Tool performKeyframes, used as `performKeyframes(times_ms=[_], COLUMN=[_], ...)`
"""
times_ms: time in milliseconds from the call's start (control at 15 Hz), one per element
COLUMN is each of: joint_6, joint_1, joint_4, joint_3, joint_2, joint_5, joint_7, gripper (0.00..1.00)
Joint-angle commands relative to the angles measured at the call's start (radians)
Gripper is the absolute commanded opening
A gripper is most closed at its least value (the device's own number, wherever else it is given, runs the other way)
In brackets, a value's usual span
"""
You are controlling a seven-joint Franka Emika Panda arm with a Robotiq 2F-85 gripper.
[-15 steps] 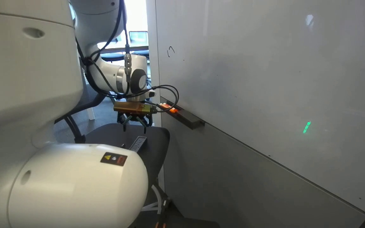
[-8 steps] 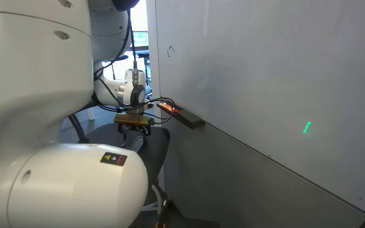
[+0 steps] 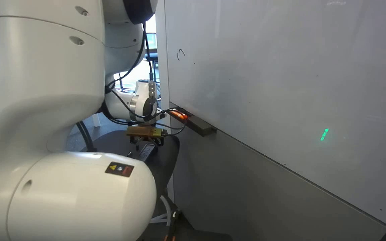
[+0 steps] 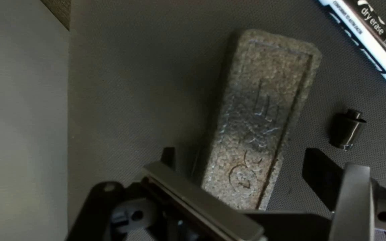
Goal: Use the eraser to wipe the whiteboard then pick up the marker.
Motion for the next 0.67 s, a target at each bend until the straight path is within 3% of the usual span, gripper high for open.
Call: performKeyframes(times_ms=[0,333,600], joint_6=[0.032,0.002,-0.1], joint_1=[-0.009,-0.012,0.019], joint_4=[0.018,-0.014,-0.082], joint_3=[0.009,0.025,0.036], joint_2=[0.017,-0.033,-0.187], joint_5=[-0.031,-0.03,-0.085], joint_7=[0.02,0.012,0.013], gripper=[0.68,0.32,0.31])
